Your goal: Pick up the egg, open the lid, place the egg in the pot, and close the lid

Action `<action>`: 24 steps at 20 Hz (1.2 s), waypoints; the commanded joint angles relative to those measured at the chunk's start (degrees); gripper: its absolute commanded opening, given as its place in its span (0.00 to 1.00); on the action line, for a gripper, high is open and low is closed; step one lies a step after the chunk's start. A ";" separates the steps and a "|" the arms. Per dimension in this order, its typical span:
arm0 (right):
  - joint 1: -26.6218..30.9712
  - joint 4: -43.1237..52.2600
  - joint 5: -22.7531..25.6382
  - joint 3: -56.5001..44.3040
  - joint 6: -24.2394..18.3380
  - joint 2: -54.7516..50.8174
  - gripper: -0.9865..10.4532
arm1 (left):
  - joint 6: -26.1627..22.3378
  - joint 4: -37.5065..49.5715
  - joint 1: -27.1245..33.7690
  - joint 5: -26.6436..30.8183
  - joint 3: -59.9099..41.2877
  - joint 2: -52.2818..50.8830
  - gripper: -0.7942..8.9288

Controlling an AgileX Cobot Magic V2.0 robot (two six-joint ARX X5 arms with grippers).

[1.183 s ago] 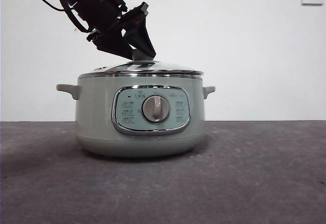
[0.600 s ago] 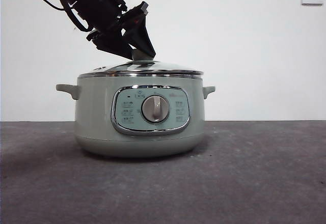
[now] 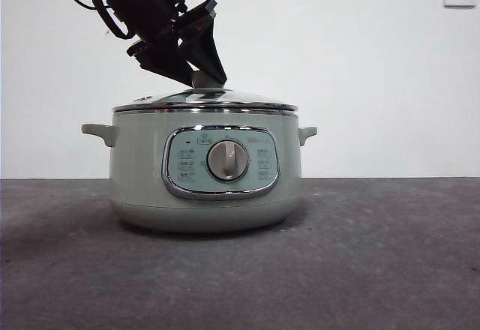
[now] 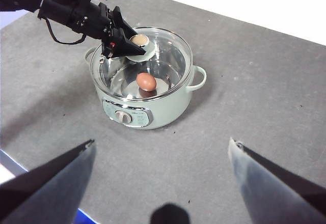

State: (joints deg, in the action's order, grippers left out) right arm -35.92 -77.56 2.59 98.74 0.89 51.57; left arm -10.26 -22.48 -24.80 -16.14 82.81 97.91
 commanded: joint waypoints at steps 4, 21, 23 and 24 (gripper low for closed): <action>-0.04 -1.36 0.02 -0.46 0.48 -0.11 0.47 | -0.94 -0.35 0.22 -0.76 0.96 1.42 0.07; -0.04 -1.36 0.02 -0.46 0.48 -0.11 0.47 | -0.42 -4.07 0.24 -0.31 5.33 2.03 0.51; -0.04 -1.36 0.02 -0.46 0.48 -0.11 0.47 | -0.44 -7.91 0.24 -0.33 8.59 2.03 0.51; -0.04 -1.36 0.02 -0.46 0.48 -0.11 0.47 | -0.44 -10.03 0.24 -0.31 10.25 1.95 0.51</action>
State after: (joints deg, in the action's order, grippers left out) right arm -35.92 -77.56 2.59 98.74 0.86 51.57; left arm -10.46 -32.77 -24.77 -16.45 93.03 99.35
